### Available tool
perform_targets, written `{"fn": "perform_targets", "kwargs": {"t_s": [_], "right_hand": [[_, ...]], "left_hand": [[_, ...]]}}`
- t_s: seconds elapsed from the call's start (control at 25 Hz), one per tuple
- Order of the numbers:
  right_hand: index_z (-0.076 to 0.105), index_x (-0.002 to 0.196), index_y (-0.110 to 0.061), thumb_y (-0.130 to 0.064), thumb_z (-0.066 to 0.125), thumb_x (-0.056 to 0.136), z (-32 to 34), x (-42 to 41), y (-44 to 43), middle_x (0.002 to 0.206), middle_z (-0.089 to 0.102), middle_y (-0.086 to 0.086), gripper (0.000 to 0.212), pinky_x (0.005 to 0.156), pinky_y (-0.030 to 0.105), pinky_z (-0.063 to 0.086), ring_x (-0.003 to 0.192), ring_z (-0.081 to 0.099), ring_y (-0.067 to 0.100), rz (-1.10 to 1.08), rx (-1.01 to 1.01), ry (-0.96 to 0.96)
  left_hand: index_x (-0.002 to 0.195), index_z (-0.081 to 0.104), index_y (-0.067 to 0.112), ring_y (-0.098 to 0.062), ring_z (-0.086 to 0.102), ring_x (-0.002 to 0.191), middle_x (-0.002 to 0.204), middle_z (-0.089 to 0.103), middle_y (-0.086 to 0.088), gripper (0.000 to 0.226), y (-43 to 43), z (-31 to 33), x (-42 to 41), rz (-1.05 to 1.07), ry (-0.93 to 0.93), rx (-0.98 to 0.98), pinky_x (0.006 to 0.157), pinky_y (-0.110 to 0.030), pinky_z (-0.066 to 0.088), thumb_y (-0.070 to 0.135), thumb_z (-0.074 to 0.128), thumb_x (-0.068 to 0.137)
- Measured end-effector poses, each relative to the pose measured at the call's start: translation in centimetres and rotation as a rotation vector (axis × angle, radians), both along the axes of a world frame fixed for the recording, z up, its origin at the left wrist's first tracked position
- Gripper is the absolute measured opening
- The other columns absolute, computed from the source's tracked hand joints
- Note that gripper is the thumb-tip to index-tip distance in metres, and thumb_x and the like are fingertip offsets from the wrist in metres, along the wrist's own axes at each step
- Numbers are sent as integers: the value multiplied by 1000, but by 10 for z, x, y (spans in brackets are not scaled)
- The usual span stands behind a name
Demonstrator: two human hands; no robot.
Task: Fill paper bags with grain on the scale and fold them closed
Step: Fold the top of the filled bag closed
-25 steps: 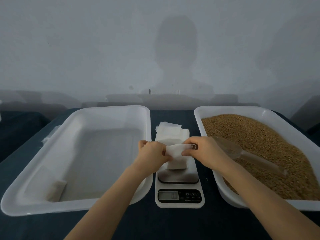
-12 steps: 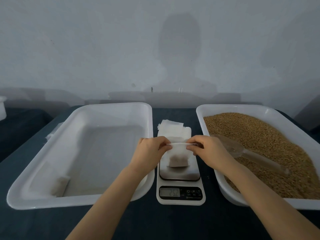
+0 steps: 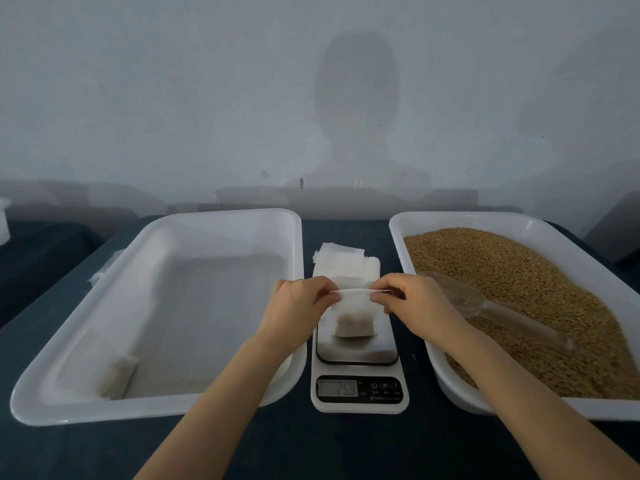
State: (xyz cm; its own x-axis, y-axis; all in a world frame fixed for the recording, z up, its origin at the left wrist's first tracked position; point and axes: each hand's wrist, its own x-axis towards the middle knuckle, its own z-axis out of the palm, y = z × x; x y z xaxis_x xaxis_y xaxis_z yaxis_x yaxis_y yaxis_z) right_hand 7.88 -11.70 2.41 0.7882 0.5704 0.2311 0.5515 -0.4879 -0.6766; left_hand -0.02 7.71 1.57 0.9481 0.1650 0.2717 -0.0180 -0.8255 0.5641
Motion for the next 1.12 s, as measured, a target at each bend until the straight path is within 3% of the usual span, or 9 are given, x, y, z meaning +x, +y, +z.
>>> {"fn": "perform_targets", "kwargs": {"t_s": [0.84,1.0,1.12], "right_hand": [[69,96,-23,-26,64,88,0,-1,0,72,61,-18,10,61,3,42,69,60,-9,-7,-10,0],[67,95,-28,-28,63,88,4,-4,1,74,62,-15,8,62,5,44,72,58,-10,0,-51,-29],[61,87,-39,-31,62,85,6,-9,2,74,64,-14,9,59,13,46,74,58,-10,13,-72,-84]], "left_hand": [[104,68,18,-17,64,83,87,71,4,20,0,2,-2,8,-3,35,94,-38,46,32,57,95],[119,62,21,-14,63,96,107,69,5,38,-12,12,-2,-65,40,38,96,-32,43,44,60,89],[106,65,16,-21,61,89,96,68,-3,29,-28,21,3,-137,135,168,80,-29,44,39,57,93]]}}
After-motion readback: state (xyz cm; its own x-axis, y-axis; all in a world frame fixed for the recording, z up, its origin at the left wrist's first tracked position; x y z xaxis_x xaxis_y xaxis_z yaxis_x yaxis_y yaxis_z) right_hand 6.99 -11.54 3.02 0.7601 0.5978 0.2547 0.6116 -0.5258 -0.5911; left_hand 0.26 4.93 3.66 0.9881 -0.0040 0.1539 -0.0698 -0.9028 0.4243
